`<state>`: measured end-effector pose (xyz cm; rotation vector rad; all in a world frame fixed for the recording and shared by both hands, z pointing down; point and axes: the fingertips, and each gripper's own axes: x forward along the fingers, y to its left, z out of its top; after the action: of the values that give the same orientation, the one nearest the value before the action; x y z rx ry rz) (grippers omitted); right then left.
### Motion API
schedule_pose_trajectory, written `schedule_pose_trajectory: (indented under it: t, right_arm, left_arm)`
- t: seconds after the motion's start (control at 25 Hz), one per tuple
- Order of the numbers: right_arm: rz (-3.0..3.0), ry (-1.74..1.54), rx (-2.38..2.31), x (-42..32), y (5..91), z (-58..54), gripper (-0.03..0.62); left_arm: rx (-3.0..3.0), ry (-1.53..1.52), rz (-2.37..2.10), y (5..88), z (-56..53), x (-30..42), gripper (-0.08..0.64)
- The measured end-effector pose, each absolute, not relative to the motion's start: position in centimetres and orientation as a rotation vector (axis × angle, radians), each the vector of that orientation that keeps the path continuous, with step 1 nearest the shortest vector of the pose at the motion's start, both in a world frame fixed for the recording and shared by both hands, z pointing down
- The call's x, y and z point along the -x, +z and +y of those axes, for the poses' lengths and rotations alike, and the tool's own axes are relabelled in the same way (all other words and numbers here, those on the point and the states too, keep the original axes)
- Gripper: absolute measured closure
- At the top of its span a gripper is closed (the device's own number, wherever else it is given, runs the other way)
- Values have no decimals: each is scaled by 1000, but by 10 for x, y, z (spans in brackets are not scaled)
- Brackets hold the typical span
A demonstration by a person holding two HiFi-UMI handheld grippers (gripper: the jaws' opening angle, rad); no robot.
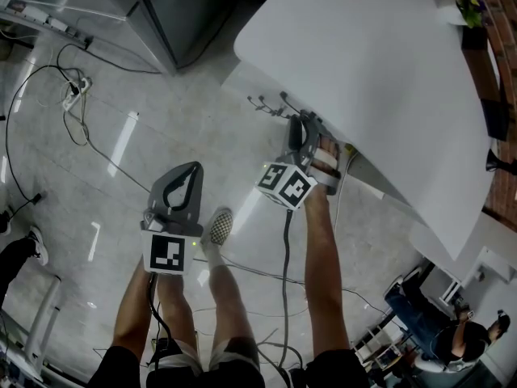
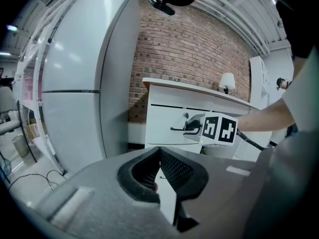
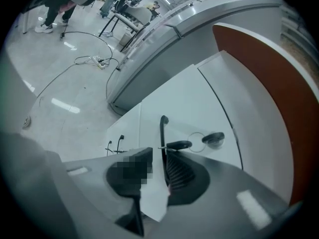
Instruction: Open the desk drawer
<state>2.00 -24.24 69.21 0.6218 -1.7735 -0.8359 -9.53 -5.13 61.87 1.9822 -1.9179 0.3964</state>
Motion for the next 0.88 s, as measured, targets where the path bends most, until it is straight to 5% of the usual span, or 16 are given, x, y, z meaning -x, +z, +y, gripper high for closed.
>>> schedule_pose_trajectory:
  t: [0.2, 0.88]
  right_arm:
    - [-1703, -878, -634, -19, 686, -245, 563]
    - [-1644, -910, -562, -18, 688, -243, 574]
  left_arm:
    - [-1984, 383, -1928, 616, -48, 96, 549]
    - [-1988, 378, -1927, 613, -37, 96, 549]
